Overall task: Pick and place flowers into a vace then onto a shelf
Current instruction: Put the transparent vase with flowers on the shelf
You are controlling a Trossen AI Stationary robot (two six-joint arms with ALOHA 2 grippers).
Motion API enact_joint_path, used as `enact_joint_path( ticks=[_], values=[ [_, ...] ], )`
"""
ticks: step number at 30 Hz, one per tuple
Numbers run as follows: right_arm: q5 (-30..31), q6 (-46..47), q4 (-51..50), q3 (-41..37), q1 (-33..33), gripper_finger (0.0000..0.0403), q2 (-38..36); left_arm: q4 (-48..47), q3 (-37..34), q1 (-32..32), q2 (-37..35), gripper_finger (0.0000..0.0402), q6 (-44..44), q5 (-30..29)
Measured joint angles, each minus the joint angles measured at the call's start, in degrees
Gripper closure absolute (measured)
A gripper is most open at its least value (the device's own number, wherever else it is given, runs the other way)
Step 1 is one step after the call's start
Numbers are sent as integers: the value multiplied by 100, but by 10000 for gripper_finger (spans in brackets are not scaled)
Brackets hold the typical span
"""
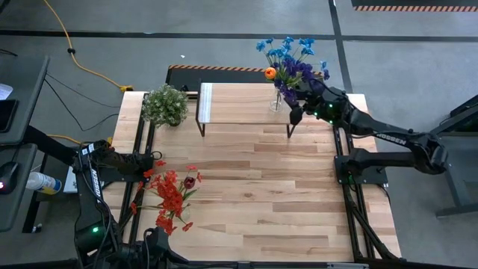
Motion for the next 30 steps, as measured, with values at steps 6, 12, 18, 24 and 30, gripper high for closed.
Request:
enact_joint_path(
  ticks=[6,12,18,24,30],
  values=[
    [-458,70,-205,0,2,166,-378,0,0,1,0,307,0,0],
    [-577,157,-452,0,288,166,-725,2,0,1,0,307,4,0],
    [-545,335,-439,0,783,166,-1077,2,0,-1,0,307,103,2],
    [-567,459,-279,0,1591,166,-1470,7,0,0,0,307,106,45],
    [-578,450,189,0,2528,166,-1744,35,0,-1,0,307,107,234]
  ],
)
